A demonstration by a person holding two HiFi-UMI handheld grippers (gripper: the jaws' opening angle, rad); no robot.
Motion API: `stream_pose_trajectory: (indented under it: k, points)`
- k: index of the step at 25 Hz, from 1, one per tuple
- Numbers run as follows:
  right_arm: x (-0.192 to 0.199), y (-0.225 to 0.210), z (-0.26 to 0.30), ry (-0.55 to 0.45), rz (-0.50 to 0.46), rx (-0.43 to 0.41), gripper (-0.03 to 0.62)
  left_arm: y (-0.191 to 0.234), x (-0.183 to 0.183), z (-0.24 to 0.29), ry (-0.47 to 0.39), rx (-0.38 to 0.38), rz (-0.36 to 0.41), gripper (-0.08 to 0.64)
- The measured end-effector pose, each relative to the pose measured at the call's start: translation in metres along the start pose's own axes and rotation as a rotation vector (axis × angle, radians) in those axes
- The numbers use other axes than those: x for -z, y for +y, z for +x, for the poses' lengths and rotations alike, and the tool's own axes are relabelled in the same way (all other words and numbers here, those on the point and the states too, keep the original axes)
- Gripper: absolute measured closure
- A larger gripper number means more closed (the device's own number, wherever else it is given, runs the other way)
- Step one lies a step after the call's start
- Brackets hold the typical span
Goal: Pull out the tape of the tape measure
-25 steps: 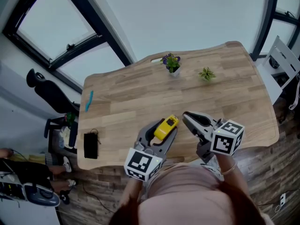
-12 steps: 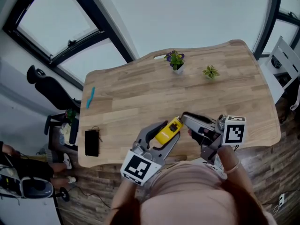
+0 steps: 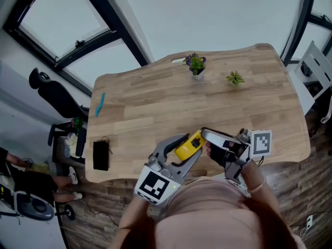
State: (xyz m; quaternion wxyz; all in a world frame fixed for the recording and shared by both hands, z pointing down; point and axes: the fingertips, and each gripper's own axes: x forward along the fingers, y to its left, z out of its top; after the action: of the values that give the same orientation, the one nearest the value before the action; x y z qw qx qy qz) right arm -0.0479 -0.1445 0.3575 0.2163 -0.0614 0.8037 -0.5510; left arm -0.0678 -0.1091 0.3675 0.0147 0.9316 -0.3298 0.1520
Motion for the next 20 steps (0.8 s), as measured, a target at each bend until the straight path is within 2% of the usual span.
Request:
stream_pose_trajectory:
  k: [4,12,20]
  points:
    - [0.002,-0.005,-0.003,-0.036,0.085,-0.017,0.523,-0.001,0.003,0.003,0.021,0.009,0.012,0.374]
    - [0.006,-0.025,-0.014,-0.089,0.195,0.039,0.532,-0.007,0.022,0.010,0.169,0.064,0.076,0.382]
    - [0.005,-0.023,-0.019,-0.083,0.172,0.036,0.495,-0.010,0.030,0.014,0.237,0.070,0.084,0.385]
